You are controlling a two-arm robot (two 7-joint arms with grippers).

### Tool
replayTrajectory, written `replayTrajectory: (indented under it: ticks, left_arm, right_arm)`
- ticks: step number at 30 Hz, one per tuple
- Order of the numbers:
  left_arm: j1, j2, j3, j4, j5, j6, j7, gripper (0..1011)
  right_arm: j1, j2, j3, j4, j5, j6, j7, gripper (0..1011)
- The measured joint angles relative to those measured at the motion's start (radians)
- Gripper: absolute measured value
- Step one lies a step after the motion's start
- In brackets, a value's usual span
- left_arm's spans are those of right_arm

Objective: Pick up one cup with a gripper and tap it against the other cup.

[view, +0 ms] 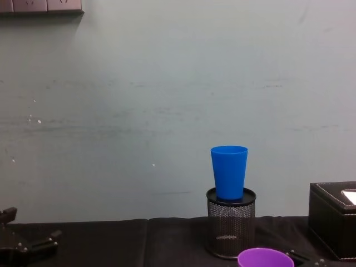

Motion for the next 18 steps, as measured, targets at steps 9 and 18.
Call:
replayTrajectory:
  ticks: [9,18]
  left_arm:
    - [0.0,0.0,0.0,0.0,0.0,0.0,0.0,1000]
    - [0.0,0.0,0.0,0.0,0.0,0.0,0.0,1000]
  right_arm:
    - [0.001,0.001,-0.001,-0.001,0.002,0.0,0.0,774]
    - [-0.006,0.005,0.005,-0.026,-0.009,0.009,-0.008,747]
